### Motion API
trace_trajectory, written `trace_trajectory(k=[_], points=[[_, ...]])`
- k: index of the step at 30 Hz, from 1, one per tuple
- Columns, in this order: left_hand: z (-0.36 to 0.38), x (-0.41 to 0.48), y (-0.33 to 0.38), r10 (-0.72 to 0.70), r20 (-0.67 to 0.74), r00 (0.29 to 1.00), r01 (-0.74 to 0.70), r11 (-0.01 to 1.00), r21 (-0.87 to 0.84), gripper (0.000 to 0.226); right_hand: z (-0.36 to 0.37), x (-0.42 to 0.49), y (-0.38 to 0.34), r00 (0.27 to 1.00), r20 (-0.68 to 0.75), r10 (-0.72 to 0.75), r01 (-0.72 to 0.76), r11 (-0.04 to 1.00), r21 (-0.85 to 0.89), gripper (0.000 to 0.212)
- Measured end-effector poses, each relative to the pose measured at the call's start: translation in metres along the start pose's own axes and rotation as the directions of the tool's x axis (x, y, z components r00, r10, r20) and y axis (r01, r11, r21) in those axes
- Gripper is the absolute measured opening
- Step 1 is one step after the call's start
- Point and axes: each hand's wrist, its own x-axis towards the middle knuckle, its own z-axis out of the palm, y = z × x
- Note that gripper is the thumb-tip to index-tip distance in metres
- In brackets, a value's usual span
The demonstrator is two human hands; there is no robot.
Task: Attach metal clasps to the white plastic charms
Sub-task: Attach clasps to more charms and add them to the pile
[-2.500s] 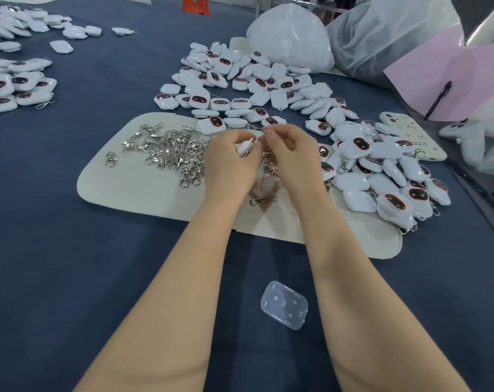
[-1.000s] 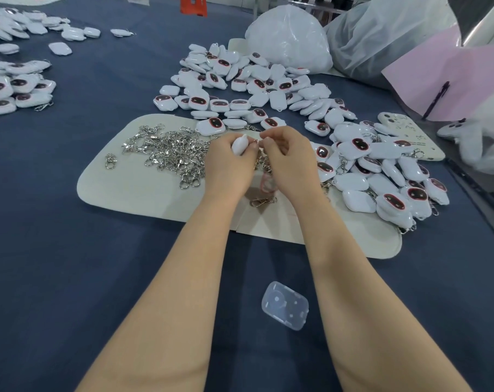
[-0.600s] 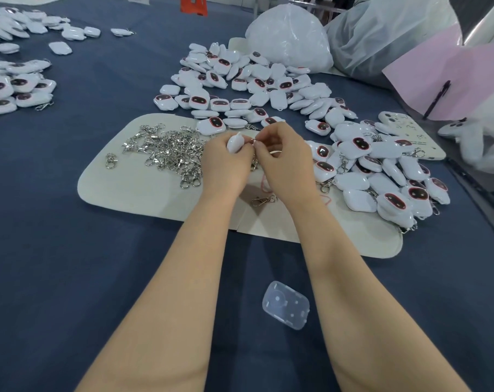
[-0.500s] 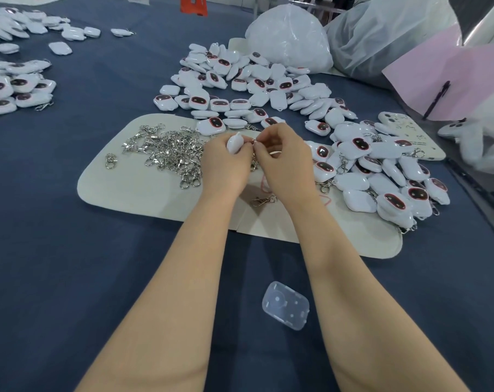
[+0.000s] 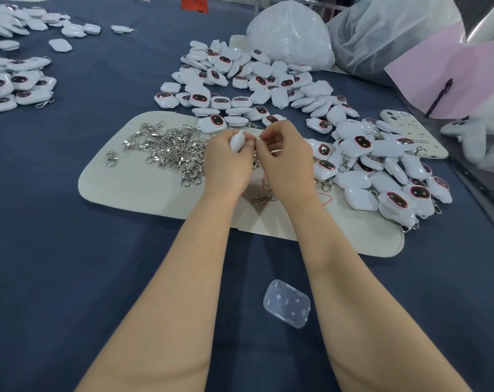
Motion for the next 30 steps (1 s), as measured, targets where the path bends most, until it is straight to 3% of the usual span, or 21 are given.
trace_trajectory(k=[9, 18, 23, 30], points=[[-0.0022, -0.0003, 0.0014, 0.014, -0.003, 1.000, -0.014, 1.000, 0.022, 0.013, -0.0004, -0.0003, 0.0011, 0.998, 0.057, 0.002, 0.001, 0.998, -0.056, 0.006], [-0.0014, -0.0036, 0.0000, 0.094, -0.012, 0.995, -0.091, 0.981, 0.173, 0.015, -0.0013, -0.0016, 0.0023, 0.991, 0.127, -0.038, 0.054, 0.991, -0.123, 0.005], [-0.0014, -0.0038, 0.0027, 0.094, 0.024, 0.995, -0.096, 0.990, 0.106, 0.014, -0.0020, -0.0027, 0.0011, 0.996, 0.084, -0.026, 0.035, 0.993, -0.109, 0.005], [-0.0027, -0.0025, 0.0035, -0.005, 0.085, 0.996, 0.005, 1.000, -0.002, 0.015, -0.0016, -0.0034, 0.0010, 0.999, 0.029, 0.016, -0.015, 1.000, -0.026, 0.011]])
